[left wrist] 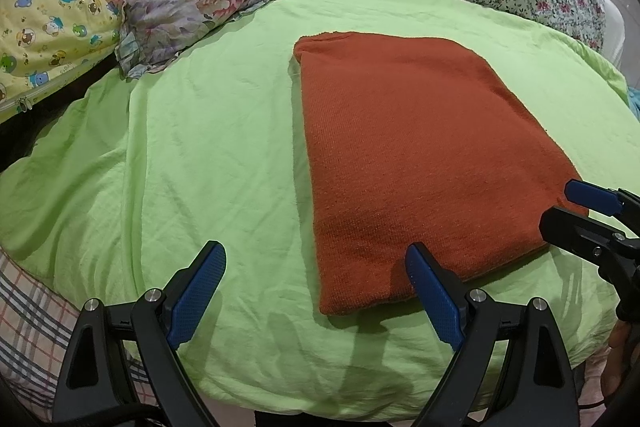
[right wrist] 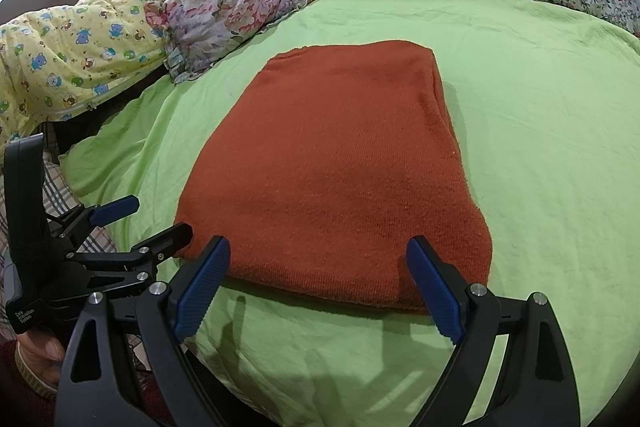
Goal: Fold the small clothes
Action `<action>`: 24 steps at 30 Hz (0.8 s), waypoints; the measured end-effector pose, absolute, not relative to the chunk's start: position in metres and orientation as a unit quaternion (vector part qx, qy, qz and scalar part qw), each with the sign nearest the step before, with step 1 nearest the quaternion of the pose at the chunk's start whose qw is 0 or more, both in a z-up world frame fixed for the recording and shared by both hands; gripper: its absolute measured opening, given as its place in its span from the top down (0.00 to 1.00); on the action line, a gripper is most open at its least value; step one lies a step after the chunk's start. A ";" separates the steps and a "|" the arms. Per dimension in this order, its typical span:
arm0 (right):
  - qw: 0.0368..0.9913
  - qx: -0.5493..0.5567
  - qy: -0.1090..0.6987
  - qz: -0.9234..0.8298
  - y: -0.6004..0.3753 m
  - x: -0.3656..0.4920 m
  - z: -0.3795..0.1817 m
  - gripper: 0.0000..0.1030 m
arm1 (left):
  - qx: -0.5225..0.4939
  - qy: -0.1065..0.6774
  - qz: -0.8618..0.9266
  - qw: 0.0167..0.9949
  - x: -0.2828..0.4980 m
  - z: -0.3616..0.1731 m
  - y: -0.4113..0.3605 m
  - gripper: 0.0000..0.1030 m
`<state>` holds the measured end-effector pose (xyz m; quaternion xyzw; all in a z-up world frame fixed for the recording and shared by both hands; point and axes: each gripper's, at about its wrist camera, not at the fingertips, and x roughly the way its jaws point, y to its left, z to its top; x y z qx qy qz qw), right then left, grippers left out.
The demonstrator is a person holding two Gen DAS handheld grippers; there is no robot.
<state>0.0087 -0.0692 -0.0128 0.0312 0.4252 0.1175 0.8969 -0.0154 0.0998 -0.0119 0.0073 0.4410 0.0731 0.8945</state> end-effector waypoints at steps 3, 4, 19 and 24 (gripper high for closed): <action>0.897 0.031 0.425 0.117 -0.069 0.009 -0.013 0.13 | 0.007 0.441 0.073 0.894 -0.015 -0.012 0.100 0.11; 0.897 0.031 0.425 0.117 -0.069 0.009 -0.013 0.13 | 0.007 0.441 0.073 0.894 -0.015 -0.012 0.100 0.11; 0.897 0.031 0.425 0.118 -0.070 0.009 -0.012 0.13 | 0.007 0.440 0.072 0.895 -0.014 -0.012 0.099 0.11; 0.897 0.031 0.424 0.118 -0.070 0.009 -0.012 0.13 | 0.008 0.439 0.071 0.895 -0.014 -0.011 0.098 0.11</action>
